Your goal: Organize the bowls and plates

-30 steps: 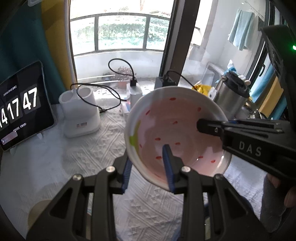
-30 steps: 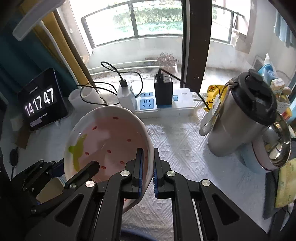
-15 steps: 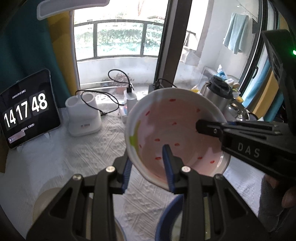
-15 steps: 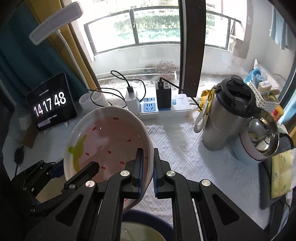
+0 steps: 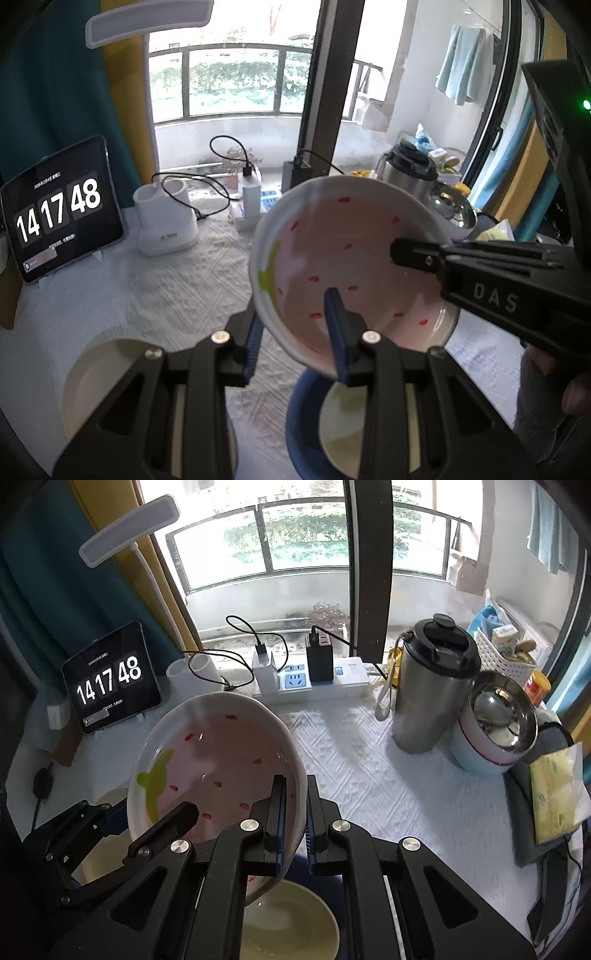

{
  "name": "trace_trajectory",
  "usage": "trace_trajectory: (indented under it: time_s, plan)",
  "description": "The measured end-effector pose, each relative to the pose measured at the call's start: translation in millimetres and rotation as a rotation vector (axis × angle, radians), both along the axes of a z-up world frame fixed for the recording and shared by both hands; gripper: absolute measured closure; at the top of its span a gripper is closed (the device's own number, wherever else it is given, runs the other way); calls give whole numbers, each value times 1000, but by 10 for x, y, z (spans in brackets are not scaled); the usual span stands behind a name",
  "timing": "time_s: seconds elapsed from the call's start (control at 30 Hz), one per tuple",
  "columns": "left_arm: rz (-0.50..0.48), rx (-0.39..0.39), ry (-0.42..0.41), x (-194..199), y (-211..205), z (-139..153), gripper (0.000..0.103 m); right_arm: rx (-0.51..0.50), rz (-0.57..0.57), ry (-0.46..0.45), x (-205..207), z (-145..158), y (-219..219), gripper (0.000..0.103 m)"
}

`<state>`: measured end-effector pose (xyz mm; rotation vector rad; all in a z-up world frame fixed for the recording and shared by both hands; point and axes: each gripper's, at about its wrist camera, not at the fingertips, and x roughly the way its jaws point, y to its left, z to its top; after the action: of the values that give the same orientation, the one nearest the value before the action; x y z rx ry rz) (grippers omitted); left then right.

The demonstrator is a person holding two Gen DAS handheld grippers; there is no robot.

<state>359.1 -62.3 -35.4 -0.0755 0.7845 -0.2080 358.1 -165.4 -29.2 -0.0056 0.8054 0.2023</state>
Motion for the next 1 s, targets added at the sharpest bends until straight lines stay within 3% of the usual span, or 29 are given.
trace_trajectory:
  time_s: [0.57, 1.0]
  plan:
    - [-33, -7, 6, -426, -30, -65, 70, -4, -27, 1, -453, -118, -20, 93]
    - [-76, 9, 58, -625, -178, -252, 70, 29, -55, 47, -688, -393, -182, 93]
